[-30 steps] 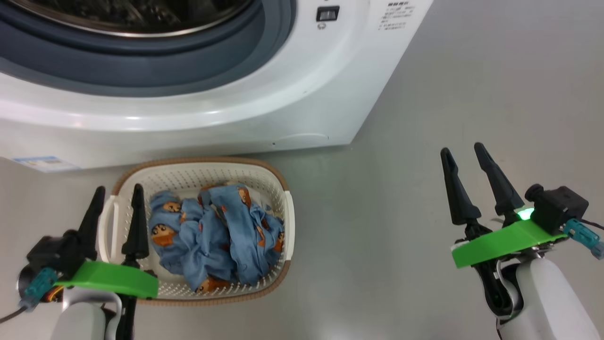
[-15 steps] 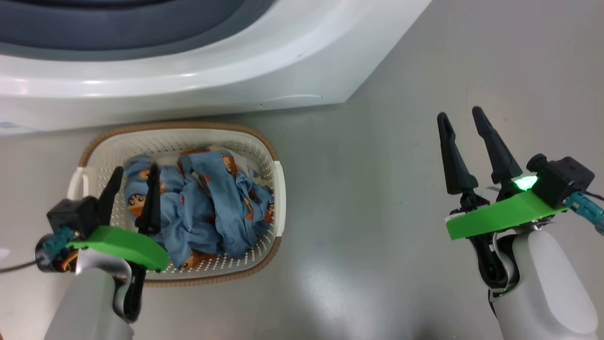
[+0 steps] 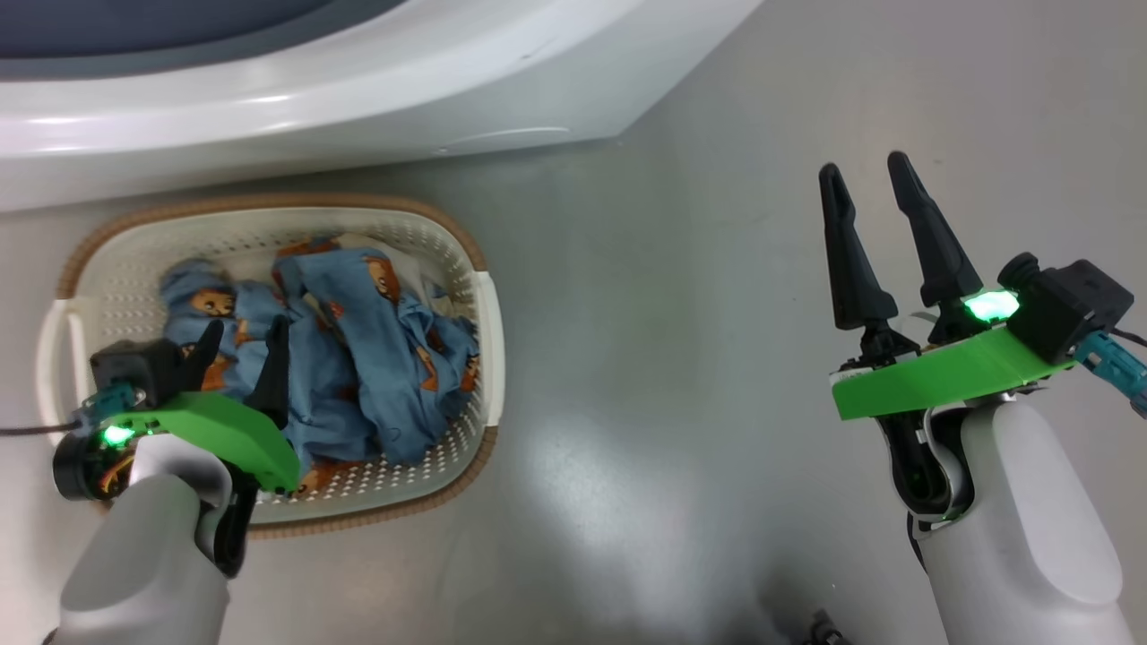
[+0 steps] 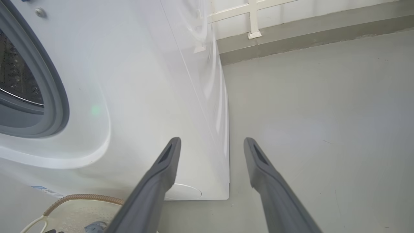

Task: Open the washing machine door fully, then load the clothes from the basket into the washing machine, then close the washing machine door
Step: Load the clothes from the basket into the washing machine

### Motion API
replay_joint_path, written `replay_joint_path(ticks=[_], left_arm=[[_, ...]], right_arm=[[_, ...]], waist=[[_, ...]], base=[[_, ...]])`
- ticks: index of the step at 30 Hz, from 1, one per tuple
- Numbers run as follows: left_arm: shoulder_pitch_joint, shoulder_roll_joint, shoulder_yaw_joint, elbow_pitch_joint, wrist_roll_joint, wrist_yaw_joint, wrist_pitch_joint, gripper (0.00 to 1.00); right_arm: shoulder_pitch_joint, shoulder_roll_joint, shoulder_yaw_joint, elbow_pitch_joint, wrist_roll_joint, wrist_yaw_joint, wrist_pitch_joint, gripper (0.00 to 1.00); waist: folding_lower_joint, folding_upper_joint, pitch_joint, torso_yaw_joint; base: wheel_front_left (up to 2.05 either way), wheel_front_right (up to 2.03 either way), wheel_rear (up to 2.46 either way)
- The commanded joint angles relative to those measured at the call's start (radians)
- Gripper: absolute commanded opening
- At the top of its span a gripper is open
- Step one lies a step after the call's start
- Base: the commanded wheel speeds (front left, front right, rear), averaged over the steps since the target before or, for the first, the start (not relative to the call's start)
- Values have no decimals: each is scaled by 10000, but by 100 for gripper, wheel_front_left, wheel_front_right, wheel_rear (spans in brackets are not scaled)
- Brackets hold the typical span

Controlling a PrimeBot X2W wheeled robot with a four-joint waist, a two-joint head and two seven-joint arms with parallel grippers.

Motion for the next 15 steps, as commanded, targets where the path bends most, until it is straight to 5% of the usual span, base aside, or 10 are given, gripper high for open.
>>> replay_joint_path(ticks=[1,15], left_arm=[[-16,374,132,39,-39,-31,41,100],[-996,728,-881,1923,-1215,-32,630,100]], right_arm=[[95,105,244,-243,79,29,-48,100],[-203,290,376,-294,266,29,-48,100]], waist=[[0,-1,226,-213],[0,-1,891,-766]], base=[[0,0,0],[0,0,0]])
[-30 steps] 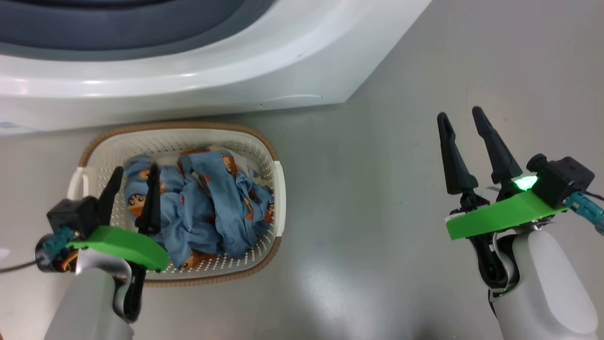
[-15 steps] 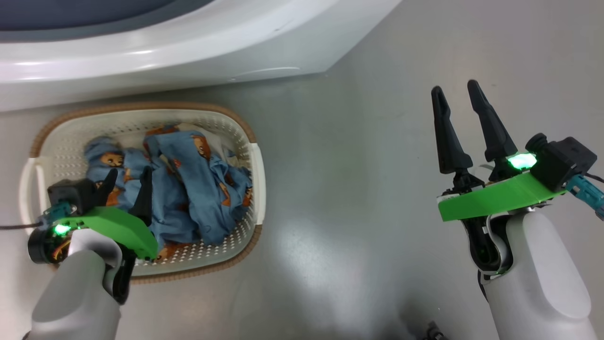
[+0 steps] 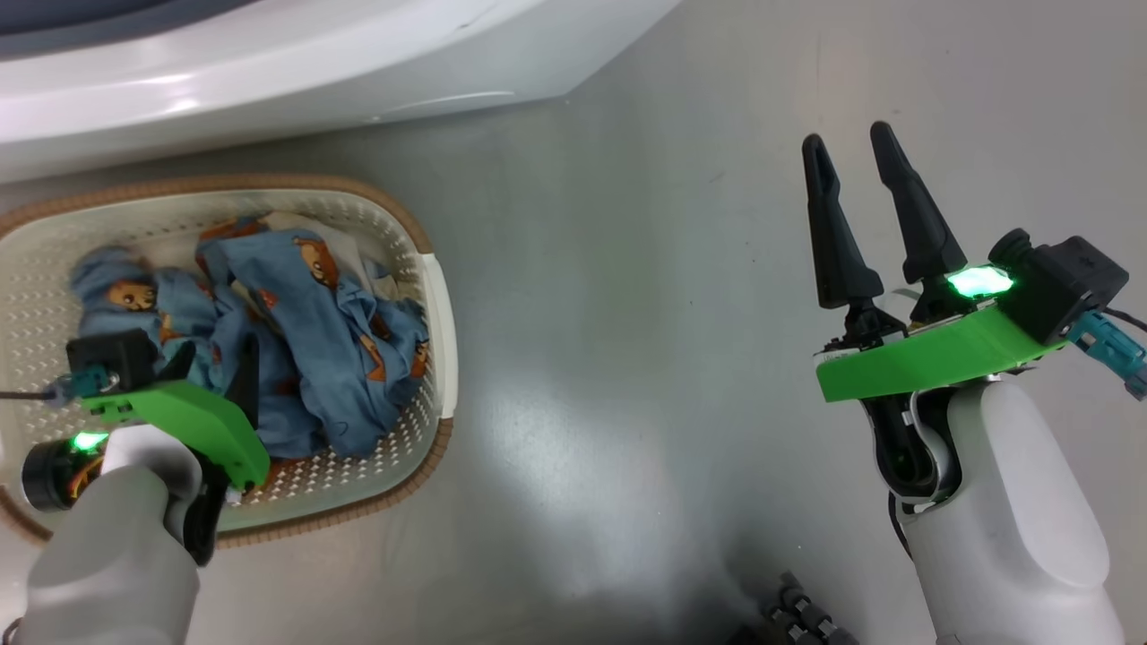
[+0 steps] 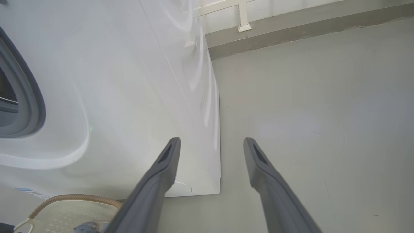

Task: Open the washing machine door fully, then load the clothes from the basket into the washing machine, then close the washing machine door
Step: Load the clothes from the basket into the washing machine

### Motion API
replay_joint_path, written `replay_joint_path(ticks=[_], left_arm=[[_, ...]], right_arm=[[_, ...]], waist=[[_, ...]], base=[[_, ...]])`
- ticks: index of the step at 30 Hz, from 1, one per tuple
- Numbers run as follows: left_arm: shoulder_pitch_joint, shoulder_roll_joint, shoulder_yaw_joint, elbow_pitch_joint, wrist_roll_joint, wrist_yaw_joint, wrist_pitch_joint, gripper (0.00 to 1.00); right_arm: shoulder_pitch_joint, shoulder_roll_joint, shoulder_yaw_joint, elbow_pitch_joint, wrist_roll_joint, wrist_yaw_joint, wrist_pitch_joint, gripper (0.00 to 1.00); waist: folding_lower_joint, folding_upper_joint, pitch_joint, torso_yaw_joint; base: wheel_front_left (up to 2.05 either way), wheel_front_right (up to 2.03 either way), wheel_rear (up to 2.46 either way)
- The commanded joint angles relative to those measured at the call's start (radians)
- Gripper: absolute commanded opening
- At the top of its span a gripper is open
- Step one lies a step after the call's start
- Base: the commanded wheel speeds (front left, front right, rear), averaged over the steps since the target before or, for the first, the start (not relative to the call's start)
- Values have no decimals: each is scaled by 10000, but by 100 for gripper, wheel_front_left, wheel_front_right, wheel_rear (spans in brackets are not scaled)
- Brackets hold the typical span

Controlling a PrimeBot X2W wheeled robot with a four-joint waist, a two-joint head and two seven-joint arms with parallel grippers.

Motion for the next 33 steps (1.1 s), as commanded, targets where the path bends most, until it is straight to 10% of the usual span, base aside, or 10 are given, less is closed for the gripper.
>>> replay_joint_path(ticks=[1,33], left_arm=[[-57,445,78,50,-183,-32,46,100],[-1677,860,-1246,1546,-1281,-32,2834,100]], right_arm=[[154,99,178,-252,63,29,-48,100],[-90,115,176,-519,415,29,-48,100]], waist=[[0,-1,183,-111],[0,-1,1208,-456]], base=[[0,0,0],[0,0,0]])
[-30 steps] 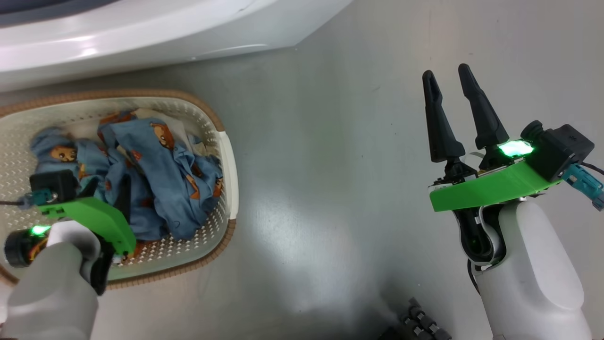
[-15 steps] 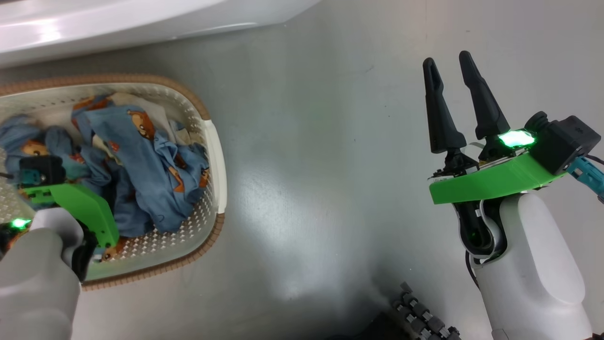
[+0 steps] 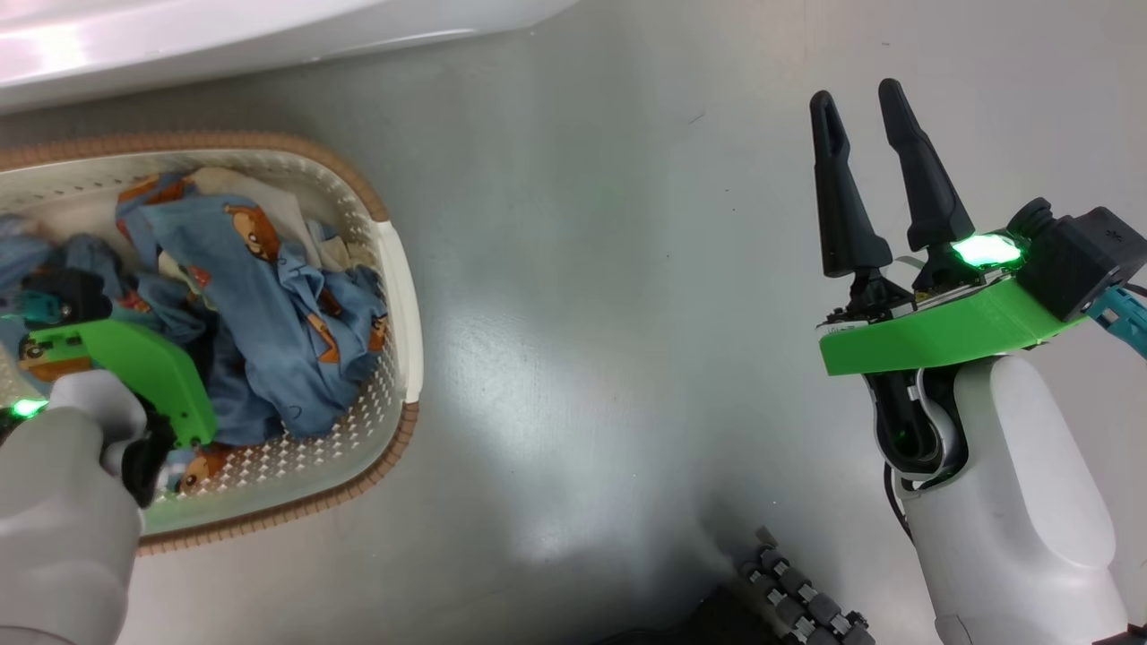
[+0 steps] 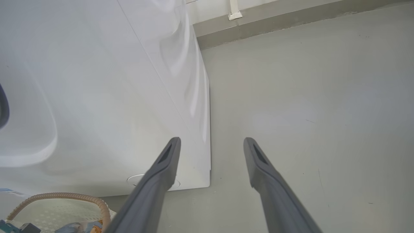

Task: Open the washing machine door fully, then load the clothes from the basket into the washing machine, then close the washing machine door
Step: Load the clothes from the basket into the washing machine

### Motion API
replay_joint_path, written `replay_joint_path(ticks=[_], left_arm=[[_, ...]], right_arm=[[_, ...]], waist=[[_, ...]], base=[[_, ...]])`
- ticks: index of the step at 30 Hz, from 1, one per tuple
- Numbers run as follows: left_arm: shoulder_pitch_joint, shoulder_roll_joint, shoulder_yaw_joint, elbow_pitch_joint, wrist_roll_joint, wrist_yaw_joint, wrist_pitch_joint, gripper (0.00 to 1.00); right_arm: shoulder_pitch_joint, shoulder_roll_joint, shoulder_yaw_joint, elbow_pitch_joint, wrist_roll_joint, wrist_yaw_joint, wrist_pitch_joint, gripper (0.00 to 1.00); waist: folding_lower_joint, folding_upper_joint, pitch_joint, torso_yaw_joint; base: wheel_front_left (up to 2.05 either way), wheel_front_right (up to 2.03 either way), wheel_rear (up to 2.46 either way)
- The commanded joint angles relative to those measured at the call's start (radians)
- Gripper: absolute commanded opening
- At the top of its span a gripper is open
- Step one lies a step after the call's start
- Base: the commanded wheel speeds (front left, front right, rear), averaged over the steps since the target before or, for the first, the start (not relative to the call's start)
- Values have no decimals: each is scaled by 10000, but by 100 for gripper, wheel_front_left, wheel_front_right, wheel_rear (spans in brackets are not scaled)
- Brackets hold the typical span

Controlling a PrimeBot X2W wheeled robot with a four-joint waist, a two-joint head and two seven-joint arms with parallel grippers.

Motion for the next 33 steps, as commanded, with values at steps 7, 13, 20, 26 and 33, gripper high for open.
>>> replay_joint_path(ticks=[7,13,20,26,33], left_arm=[[194,20,-100,-102,-296,-32,-404,0],[677,-116,-51,-226,-861,-32,-872,0],[1587,-314,-270,-1088,-1733,-32,-1217,0],[2271,52,-1011,-1711,-1999,-32,-1810,0],[2691,281,-1604,-2260,-2222,-33,-2467,0]], right_arm=[[288,70,161,-120,-111,29,-48,100],[292,70,251,100,-172,29,-48,100],[400,70,372,378,-218,29,-48,100],[600,48,443,669,-231,29,-48,100],[867,-64,408,826,-177,29,-48,100]], waist=[[0,0,-295,190],[0,0,-931,367],[0,0,-1927,648],[0,0,-2820,837],[0,0,-3550,1068]], base=[[0,0,0],[0,0,0],[0,0,0],[0,0,0],[0,0,0]])
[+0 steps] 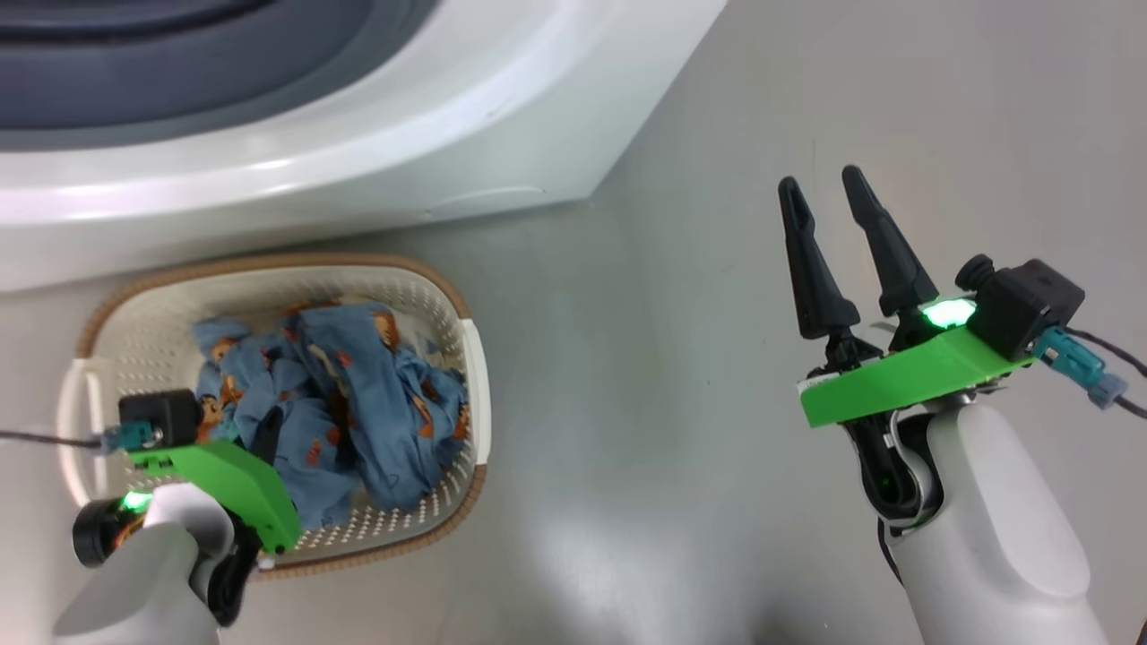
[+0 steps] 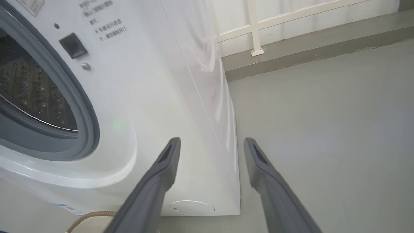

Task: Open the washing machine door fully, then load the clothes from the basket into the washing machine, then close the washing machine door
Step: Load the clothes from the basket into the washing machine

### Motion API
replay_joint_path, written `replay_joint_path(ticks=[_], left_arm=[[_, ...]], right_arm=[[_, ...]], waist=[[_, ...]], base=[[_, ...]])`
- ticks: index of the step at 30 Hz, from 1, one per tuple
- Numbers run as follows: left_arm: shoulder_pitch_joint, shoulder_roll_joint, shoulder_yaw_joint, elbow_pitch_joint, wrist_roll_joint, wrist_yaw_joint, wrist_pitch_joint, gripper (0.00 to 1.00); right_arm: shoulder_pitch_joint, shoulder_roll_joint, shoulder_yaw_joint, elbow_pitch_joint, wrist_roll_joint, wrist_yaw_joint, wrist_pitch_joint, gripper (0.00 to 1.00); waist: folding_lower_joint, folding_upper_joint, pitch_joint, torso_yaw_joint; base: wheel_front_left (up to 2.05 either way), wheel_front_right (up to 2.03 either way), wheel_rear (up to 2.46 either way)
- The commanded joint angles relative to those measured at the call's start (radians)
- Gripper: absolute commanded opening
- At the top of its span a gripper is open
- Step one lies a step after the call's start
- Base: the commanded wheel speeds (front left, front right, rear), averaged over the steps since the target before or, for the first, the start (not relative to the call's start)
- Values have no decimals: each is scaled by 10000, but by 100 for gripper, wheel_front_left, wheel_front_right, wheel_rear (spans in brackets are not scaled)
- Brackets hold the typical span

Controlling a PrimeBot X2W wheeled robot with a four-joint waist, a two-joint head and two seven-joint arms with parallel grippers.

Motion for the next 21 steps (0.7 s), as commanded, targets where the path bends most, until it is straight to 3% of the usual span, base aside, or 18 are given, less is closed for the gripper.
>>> replay_joint_path(ticks=[1,13,21], left_arm=[[252,358,170,-130,-83,-33,-154,0],[1034,445,-383,-940,-496,-33,-1290,0],[1467,563,20,-1767,-67,83,-1484,0]], right_arm=[[324,19,144,-168,-59,29,-48,100],[928,-196,137,185,99,29,-48,100],[1420,-332,97,353,168,29,-48,100]], waist=[[0,0,-515,268],[0,0,-2222,843],[0,0,-3201,1136]], base=[[0,0,0],[0,0,0],[0,0,0]])
